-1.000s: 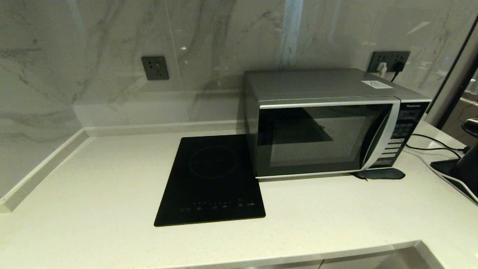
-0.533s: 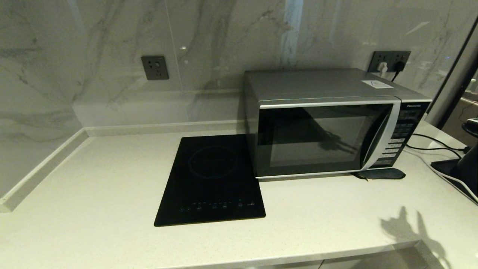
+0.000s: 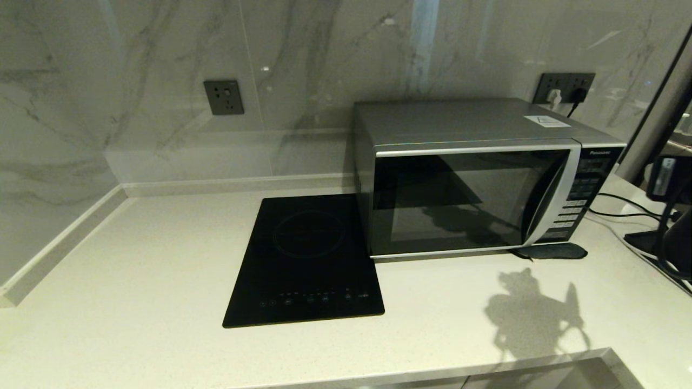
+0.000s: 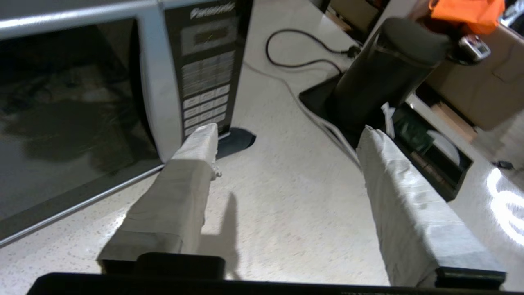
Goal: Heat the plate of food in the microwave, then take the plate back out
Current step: Open the microwave oven
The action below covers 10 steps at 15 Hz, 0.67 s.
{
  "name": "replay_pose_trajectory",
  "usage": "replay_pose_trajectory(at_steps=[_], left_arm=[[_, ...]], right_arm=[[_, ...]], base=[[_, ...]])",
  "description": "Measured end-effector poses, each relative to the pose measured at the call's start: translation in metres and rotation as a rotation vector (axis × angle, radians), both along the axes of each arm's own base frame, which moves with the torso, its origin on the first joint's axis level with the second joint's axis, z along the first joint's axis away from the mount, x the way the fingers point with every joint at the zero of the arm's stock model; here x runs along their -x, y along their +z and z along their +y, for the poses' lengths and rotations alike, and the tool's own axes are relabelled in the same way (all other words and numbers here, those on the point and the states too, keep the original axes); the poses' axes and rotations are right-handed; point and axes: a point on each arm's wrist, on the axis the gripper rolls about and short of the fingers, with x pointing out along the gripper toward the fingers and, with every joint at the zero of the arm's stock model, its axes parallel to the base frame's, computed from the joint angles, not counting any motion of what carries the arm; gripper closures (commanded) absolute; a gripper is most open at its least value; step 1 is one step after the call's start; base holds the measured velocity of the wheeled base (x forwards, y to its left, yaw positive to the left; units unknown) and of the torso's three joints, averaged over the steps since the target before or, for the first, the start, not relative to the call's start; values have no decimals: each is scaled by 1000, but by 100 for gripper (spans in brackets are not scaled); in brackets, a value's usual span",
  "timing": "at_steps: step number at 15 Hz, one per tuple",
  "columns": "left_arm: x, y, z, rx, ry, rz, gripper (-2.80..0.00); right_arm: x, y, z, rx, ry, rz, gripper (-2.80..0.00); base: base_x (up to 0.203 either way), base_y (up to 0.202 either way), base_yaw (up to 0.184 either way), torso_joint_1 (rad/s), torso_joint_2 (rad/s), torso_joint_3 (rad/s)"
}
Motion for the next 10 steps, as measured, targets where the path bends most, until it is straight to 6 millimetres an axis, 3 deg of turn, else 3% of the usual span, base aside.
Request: replay_pose_trajectory(at_steps=[4, 10], left_arm=[[0, 0, 0, 0, 0, 0, 0], [0, 0, 0, 0, 0, 0, 0]], right_arm=[[-36, -29, 30, 12, -81, 39, -280], [-78, -47, 47, 22, -117, 59, -280]], base=[[0, 0, 0, 0, 0, 0], [0, 0, 0, 0, 0, 0]])
